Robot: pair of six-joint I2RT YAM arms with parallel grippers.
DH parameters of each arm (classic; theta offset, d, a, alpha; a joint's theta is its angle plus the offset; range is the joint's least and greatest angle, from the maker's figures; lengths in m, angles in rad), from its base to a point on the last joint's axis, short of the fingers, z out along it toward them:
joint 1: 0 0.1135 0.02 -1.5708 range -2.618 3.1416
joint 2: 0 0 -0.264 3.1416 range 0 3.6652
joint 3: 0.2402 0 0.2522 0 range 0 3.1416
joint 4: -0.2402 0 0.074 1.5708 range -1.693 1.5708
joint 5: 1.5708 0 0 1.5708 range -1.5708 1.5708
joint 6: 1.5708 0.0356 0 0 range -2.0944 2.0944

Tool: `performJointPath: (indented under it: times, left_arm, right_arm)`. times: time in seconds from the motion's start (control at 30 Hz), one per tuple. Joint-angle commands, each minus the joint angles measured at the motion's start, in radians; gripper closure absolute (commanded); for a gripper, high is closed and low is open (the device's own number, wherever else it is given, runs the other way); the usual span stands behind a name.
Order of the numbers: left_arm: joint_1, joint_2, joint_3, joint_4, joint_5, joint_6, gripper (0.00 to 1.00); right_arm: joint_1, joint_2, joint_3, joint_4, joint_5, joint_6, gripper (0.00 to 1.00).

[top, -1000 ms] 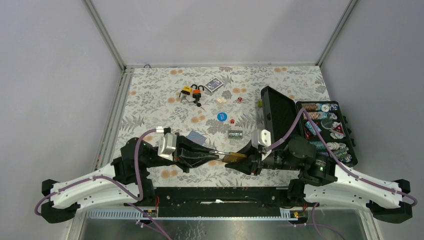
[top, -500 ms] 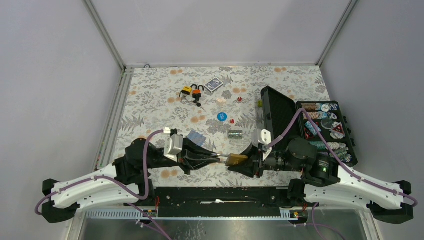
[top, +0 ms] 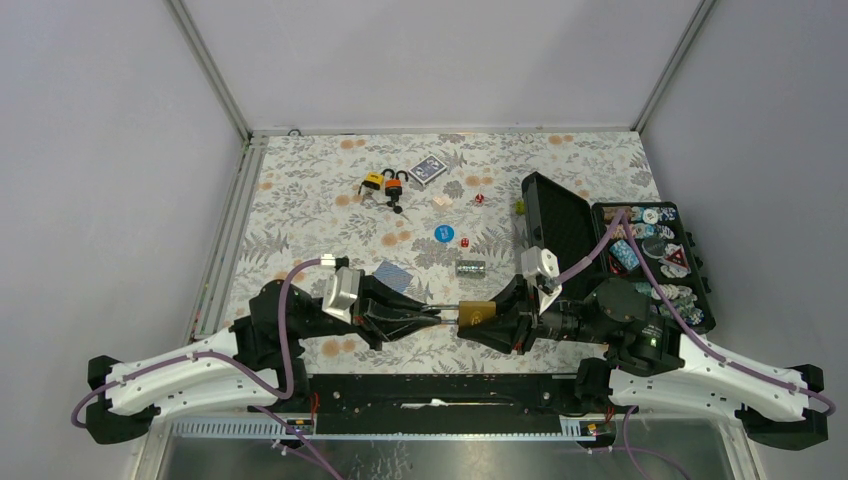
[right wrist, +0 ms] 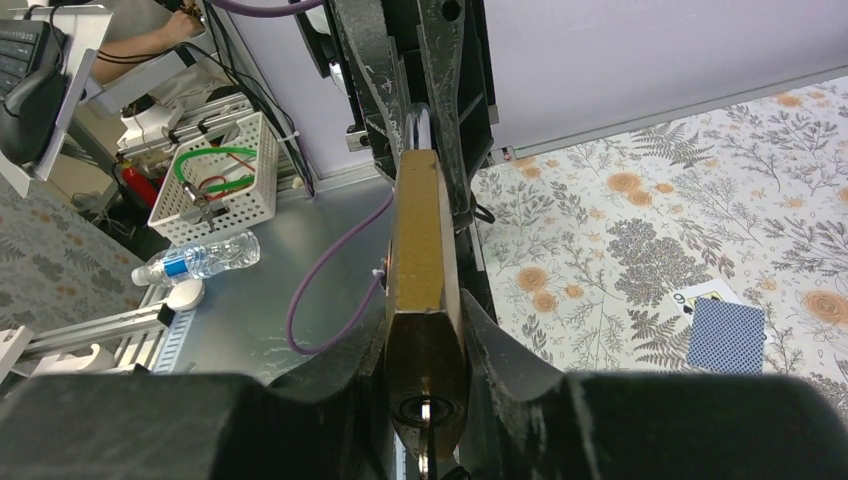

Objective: Lock with the key
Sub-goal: Lock the lock.

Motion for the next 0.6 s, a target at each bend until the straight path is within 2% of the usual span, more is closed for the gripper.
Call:
performJointPath:
  times: [0.0,0.4,0.47,0.57]
  left_arm:
    - [-0.026,0.051,-0.048,-0.125,0.058,0.000,1.00]
    - [-0.033,0.062,-0.016,-0.181,0.029,0.031,1.00]
    - [-0.042,0.113,0.003,-0.172,0.031,0.047,1.00]
    - [-0.079,0.300,0.074,-0.132,0.105,0.050,1.00]
  right_arm:
    - [-0.005,0.006,0.047,0.389,0.061,0.050,1.00]
    - [-0.004,0.052,0.114,0.200,0.097,-0.029,1.00]
    - [-0.005,0.113,0.125,0.219,0.091,-0.050,1.00]
    - [-0.004,0.290,0.207,0.257,0.061,-0.106,1.00]
